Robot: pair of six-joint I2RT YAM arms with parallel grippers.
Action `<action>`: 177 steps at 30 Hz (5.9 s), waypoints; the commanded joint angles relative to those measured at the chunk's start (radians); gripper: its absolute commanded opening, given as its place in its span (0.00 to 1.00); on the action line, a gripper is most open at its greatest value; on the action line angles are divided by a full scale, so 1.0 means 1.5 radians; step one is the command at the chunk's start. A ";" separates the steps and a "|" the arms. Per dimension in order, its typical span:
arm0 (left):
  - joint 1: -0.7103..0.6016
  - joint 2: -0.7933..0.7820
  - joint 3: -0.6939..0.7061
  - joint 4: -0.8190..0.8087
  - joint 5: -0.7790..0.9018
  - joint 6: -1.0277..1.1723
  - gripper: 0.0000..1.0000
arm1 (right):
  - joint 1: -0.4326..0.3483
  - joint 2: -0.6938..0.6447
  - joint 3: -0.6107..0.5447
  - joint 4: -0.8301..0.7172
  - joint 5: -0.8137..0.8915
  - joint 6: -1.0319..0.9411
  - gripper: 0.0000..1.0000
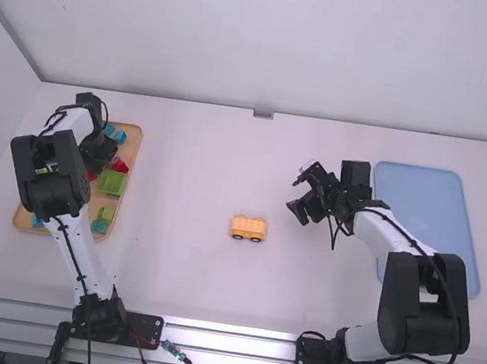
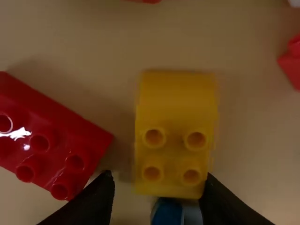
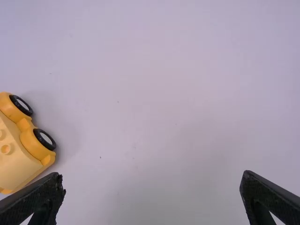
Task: Assemble lego blocks to make yellow taxi
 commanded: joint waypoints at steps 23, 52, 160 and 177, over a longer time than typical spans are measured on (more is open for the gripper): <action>-0.002 0.004 -0.027 0.055 -0.047 0.057 0.44 | -0.003 -0.022 0.017 -0.005 0.000 0.001 0.99; -0.003 0.004 -0.050 0.078 -0.075 0.057 0.57 | -0.002 -0.022 0.017 -0.013 0.002 -0.002 0.99; -0.332 -0.405 -0.271 0.264 0.073 0.584 0.02 | -0.001 -0.022 0.007 -0.056 -0.087 -0.091 0.99; -0.349 -0.526 -0.446 0.224 0.578 1.054 0.01 | 0.117 -0.022 -0.259 0.314 -0.212 -0.182 0.99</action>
